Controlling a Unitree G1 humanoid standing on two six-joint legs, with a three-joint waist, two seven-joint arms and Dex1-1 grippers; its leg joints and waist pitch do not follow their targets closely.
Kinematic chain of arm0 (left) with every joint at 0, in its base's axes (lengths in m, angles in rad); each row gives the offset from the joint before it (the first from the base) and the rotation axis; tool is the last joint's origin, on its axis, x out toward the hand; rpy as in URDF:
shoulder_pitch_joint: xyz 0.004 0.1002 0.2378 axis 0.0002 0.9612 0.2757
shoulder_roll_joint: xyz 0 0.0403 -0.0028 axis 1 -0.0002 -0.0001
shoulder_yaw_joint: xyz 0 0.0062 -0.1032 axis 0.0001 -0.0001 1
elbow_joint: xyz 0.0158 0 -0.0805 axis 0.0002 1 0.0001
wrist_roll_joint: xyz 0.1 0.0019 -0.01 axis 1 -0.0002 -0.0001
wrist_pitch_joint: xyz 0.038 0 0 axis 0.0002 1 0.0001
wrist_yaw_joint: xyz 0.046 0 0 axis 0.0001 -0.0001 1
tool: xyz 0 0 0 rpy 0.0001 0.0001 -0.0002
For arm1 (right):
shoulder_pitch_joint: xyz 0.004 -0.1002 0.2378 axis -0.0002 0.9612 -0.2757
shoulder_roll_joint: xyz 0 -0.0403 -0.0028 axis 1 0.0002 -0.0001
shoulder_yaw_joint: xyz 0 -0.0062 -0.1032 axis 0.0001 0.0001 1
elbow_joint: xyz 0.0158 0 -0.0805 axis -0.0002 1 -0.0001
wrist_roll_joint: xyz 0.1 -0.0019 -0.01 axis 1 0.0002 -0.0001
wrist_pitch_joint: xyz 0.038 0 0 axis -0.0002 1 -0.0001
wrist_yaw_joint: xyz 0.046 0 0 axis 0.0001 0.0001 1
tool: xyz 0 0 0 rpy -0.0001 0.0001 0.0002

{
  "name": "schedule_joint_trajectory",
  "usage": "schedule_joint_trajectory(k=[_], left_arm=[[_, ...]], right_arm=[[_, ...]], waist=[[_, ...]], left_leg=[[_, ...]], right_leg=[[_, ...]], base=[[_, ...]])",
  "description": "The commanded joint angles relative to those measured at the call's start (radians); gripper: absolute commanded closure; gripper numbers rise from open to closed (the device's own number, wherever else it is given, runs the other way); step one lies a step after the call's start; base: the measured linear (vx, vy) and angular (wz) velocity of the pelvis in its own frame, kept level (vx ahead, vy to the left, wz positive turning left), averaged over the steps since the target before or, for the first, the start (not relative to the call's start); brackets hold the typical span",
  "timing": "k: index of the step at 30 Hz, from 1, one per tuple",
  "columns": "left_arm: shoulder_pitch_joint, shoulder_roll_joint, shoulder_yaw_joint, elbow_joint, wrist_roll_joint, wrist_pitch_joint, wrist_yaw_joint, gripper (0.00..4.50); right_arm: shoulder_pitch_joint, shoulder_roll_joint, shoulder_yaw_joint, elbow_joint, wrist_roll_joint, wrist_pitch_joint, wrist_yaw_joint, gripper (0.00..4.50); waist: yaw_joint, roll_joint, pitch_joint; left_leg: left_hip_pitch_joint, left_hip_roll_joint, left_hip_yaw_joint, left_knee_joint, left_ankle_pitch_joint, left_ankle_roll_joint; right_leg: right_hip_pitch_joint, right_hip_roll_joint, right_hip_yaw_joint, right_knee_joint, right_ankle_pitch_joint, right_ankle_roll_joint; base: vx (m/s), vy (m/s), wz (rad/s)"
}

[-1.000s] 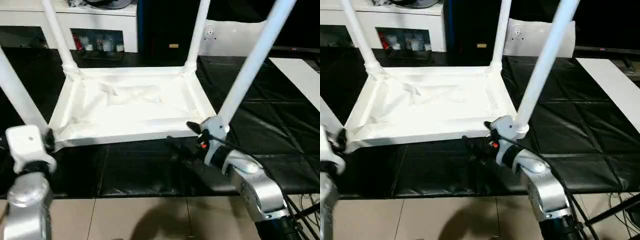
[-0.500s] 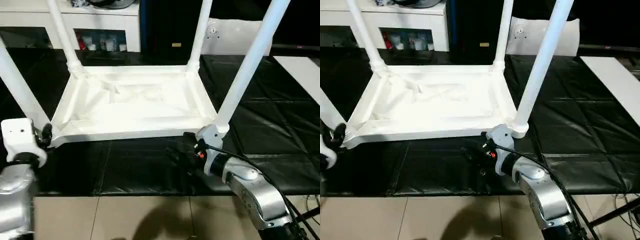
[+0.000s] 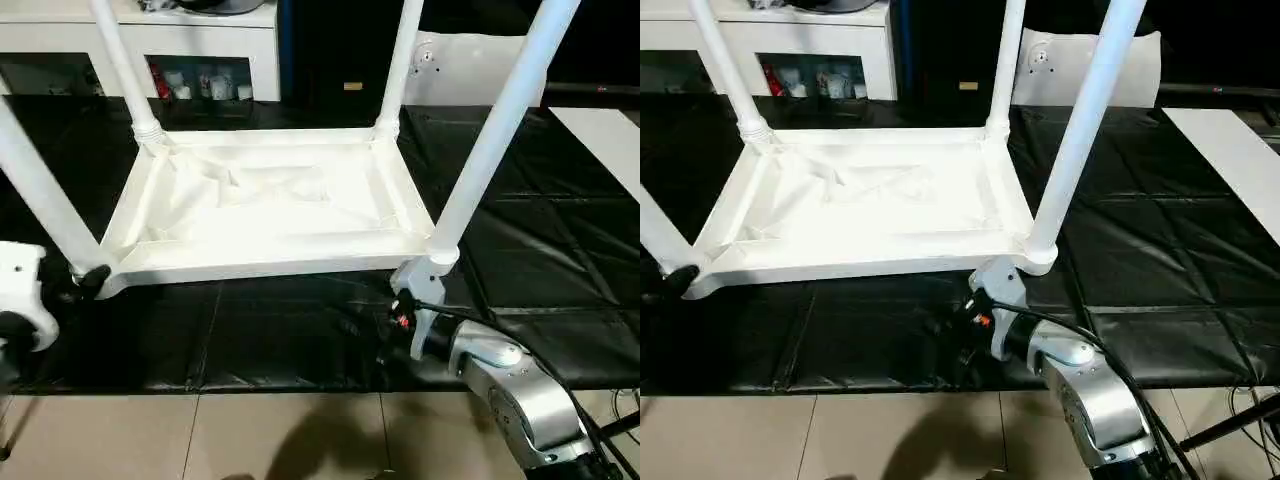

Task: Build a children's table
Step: Rotate table base

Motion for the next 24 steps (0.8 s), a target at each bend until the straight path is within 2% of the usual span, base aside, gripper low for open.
schedule_joint_trajectory(k=[1, 6, 8, 11, 14, 16, 17, 20, 23, 24], left_arm=[[-0.015, 0.022, 0.008, 0.043, -0.003, -0.037, -0.030, 0.98], [-0.049, 0.037, 0.019, 0.114, -0.023, -0.079, -0.071, 0.55], [-0.064, 0.037, 0.021, 0.138, -0.040, -0.092, -0.091, 0.37], [-0.094, 0.052, 0.008, 0.200, -0.054, -0.130, -0.143, 0.11], [-0.140, 0.063, 0.003, 0.270, -0.050, -0.164, -0.159, 0.04], [-0.193, 0.068, 0.003, 0.339, -0.051, -0.197, -0.168, 0.04], [-0.210, 0.070, 0.002, 0.360, -0.049, -0.211, -0.172, 0.04], [-0.290, 0.079, -0.007, 0.464, -0.052, -0.253, -0.208, 0.04], [-0.322, 0.072, -0.026, 0.482, -0.054, -0.232, -0.228, 0.04], [-0.325, 0.068, -0.031, 0.479, -0.058, -0.226, -0.241, 0.04]], right_arm=[[0.004, -0.016, 0.009, -0.041, 0.026, 0.007, 0.031, 0.00], [0.016, -0.034, 0.019, -0.089, 0.094, 0.045, 0.111, 0.00], [0.018, -0.039, 0.019, -0.101, 0.116, 0.059, 0.132, 0.00], [0.017, -0.049, 0.022, -0.113, 0.135, 0.065, 0.157, 0.00], [0.011, -0.051, 0.018, -0.108, 0.126, 0.058, 0.147, 0.00], [0.007, -0.052, 0.014, -0.099, 0.116, 0.051, 0.138, 0.00], [0.006, -0.050, 0.013, -0.096, 0.114, 0.050, 0.133, 0.00], [-0.008, -0.037, 0.022, -0.060, 0.071, 0.041, 0.085, 0.00], [-0.035, -0.014, 0.025, -0.007, -0.005, 0.055, -0.025, 0.00], [-0.043, -0.004, 0.022, 0.010, -0.025, 0.063, -0.064, 0.00]], waist=[[-0.004, 0.029, -0.046], [-0.005, 0.028, -0.047], [-0.004, 0.023, -0.047], [-0.003, 0.024, -0.047], [-0.004, 0.025, -0.047], [-0.004, 0.019, -0.047], [-0.002, 0.022, -0.048], [-0.001, 0.020, -0.050], [-0.004, 0.019, -0.052], [-0.007, 0.023, -0.053]], left_leg=[[-0.011, 0.059, -0.012, -0.103, -0.051, 0.054], [-0.011, 0.061, -0.011, -0.102, -0.040, 0.058], [-0.012, 0.063, -0.011, -0.102, -0.030, 0.059], [-0.010, 0.062, -0.010, -0.103, -0.039, 0.053], [-0.010, 0.064, -0.010, -0.104, -0.046, 0.040], [-0.010, 0.061, -0.009, -0.103, -0.036, 0.039], [-0.006, 0.059, -0.007, -0.102, -0.035, 0.038], [-0.006, 0.058, -0.008, -0.102, 0.000, 0.026], [-0.007, 0.060, -0.008, -0.102, 0.004, 0.009], [-0.007, 0.058, -0.008, -0.101, 0.023, -0.007]], right_leg=[[0.047, -0.069, 0.055, -0.069, 0.021, -0.268], [0.050, -0.071, 0.055, -0.067, 0.052, -0.282], [0.051, -0.074, 0.056, -0.066, 0.059, -0.290], [0.050, -0.073, 0.056, -0.067, 0.040, -0.284], [0.050, -0.075, 0.056, -0.068, 0.029, -0.283], [0.050, -0.074, 0.056, -0.069, 0.030, -0.279], [0.047, -0.073, 0.056, -0.069, 0.028, -0.278], [0.049, -0.074, 0.054, -0.066, 0.055, -0.276], [0.051, -0.077, 0.054, -0.064, 0.064, -0.278], [0.051, -0.076, 0.053, -0.062, 0.083, -0.283]], base=[[0.000, 0.000, 0.00], [0.000, 0.000, 0.00], [0.000, 0.000, 0.00], [0.000, 0.000, 0.00], [0.000, 0.000, 0.00], [0.000, 0.000, 0.00], [0.000, 0.000, 0.00], [0.000, 0.000, 0.00], [0.000, 0.000, 0.00], [0.000, 0.000, 0.00]])
